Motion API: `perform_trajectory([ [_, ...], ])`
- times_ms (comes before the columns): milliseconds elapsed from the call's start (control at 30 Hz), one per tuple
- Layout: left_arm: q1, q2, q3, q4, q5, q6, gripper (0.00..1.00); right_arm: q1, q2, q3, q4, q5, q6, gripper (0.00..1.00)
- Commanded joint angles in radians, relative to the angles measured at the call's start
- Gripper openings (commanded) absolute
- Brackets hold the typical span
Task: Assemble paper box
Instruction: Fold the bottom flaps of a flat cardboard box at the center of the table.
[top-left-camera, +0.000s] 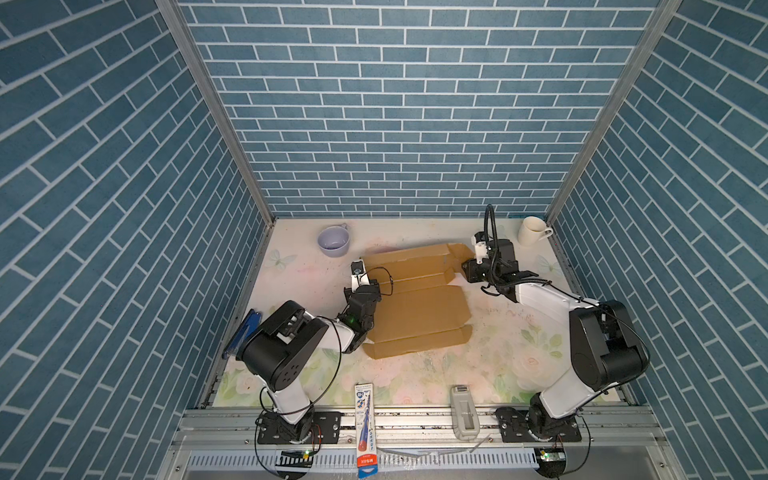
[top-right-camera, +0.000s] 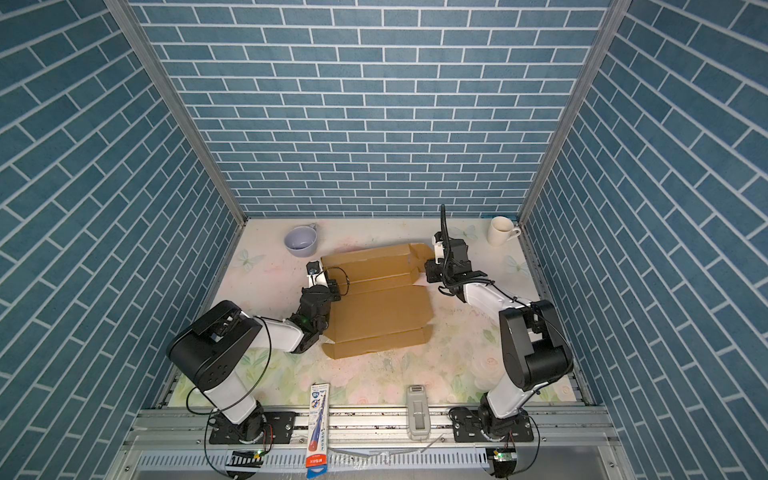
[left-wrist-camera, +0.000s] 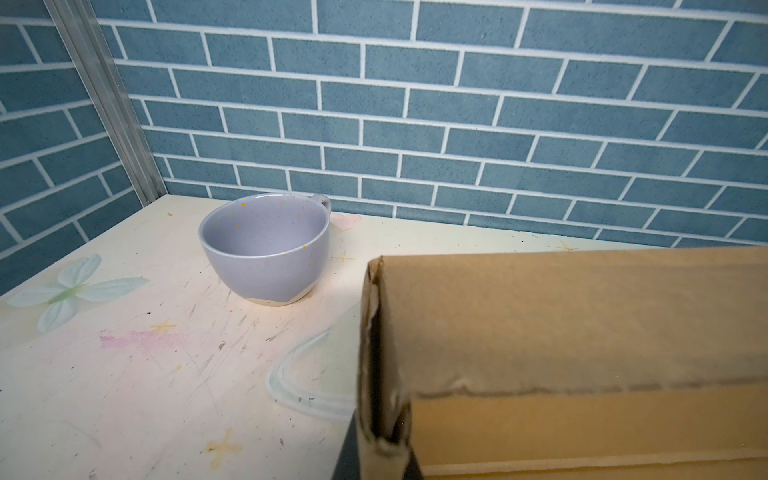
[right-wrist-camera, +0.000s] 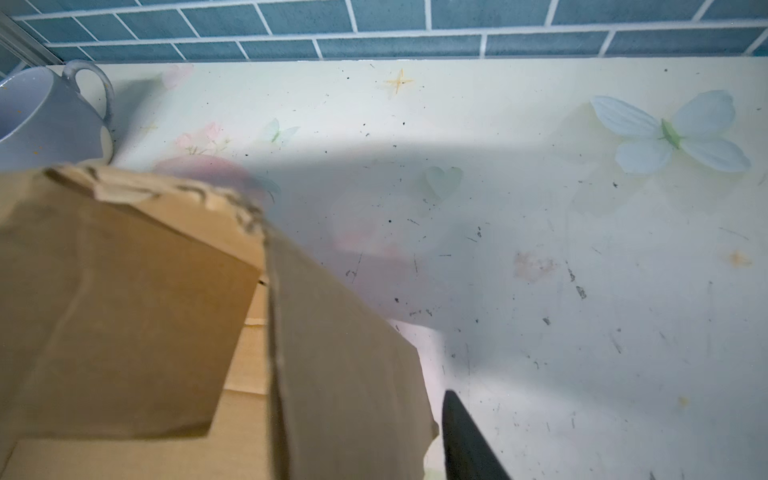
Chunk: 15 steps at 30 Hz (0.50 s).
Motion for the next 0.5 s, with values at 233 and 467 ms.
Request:
perform_trajectory([
  [233,-0.001,0.022,0.014,-0.048,0.006,-0.012,0.00,-0.001,-0.022,0.055,-0.051,-0.064,-0.034,0.19],
  [467,-0.003,0.024,0.039,-0.090,-0.003,-0.024,0.00,0.000,-0.057,0.029,-0.050,-0.109,-0.004,0.11],
])
